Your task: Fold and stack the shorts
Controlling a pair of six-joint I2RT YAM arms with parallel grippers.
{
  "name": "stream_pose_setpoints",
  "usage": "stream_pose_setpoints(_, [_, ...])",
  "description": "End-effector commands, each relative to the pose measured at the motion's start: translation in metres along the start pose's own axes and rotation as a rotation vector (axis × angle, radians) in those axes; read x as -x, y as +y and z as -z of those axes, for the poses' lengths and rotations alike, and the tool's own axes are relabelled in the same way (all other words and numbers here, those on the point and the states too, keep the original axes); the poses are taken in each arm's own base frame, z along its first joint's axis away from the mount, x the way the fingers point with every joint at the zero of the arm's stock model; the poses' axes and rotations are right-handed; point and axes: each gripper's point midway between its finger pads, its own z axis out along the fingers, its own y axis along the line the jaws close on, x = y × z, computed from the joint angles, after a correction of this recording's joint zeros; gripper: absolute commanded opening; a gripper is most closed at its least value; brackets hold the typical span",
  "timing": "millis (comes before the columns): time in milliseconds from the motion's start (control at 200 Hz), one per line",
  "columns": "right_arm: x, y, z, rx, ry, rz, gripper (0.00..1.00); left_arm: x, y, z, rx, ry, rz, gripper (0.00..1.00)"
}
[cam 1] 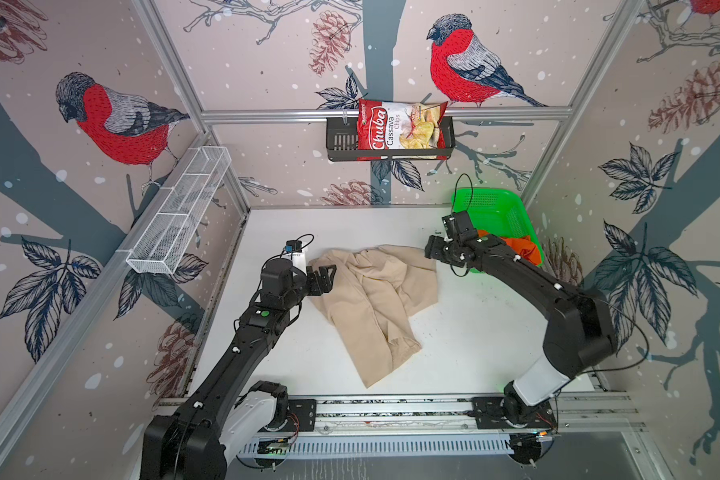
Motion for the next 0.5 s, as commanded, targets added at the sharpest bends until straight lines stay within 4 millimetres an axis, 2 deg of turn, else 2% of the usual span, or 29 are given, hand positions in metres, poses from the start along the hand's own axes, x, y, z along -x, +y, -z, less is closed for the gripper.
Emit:
stream_pose_setpoints(0, [-0.009,0.043,0.021,0.105,-0.051,0.087,0.77,0.0,-0.004,-0.003,-0.037,-0.007,0.025,0.84])
stream_pose_setpoints(50, [-0.021,0.061,0.028,0.16,-0.056,0.108,0.77,-0.004,-0.004,-0.006,-0.041,0.005,0.036,0.84])
stream_pose_setpoints(150, [-0.048,0.081,0.033,0.244,-0.054,0.101,0.77,-0.011,-0.003,-0.011,-0.049,0.038,0.058,0.83])
stream_pose_setpoints(285, [-0.071,0.091,0.03,0.285,-0.065,0.097,0.77,-0.017,-0.002,-0.015,-0.052,0.068,0.088,0.83])
stream_pose_setpoints(495, [-0.09,0.097,0.012,0.28,-0.015,0.127,0.77,-0.024,-0.002,-0.02,-0.066,0.096,0.128,0.82])
